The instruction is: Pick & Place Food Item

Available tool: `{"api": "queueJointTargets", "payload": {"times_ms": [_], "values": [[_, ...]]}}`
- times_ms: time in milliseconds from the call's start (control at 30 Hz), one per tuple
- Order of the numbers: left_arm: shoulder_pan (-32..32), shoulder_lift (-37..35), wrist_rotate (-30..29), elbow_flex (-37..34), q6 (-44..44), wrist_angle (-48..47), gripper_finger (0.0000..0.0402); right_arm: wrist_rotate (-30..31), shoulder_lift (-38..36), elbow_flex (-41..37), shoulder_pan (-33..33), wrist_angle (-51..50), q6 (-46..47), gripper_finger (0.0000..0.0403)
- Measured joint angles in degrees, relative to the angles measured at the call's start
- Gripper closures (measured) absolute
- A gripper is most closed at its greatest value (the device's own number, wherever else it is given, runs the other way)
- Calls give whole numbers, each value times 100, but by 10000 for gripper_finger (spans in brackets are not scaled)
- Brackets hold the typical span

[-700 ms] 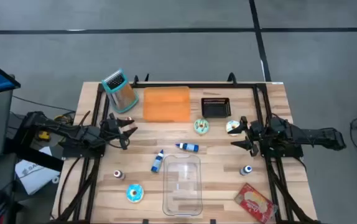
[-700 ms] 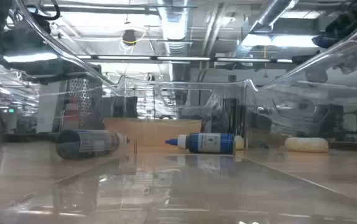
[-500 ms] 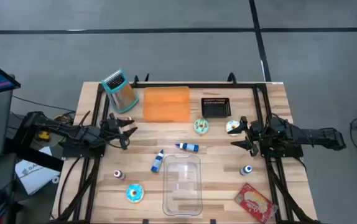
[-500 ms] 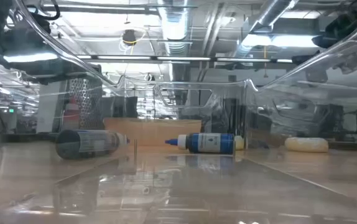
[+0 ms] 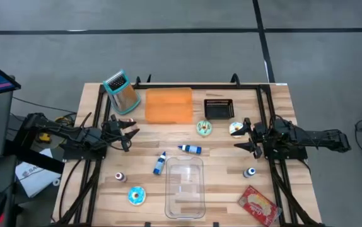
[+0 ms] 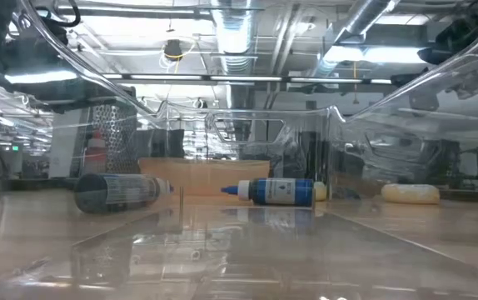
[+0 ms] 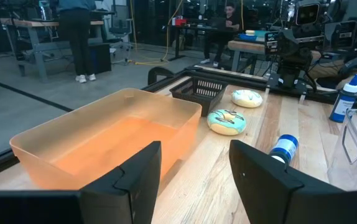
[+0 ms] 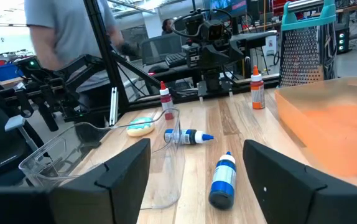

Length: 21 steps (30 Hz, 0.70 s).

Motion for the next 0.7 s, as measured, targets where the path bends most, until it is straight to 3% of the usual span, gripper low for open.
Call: {"api": "queueJointTargets", "payload": {"times_ms": [500,700], "values": [[-1,0,0,0,1,-1,215,-2,-1,-1,-1,-1,-2,154],[74,76,-737,0,1833,516,215,0,-1,1,0,1,0,154]]}}
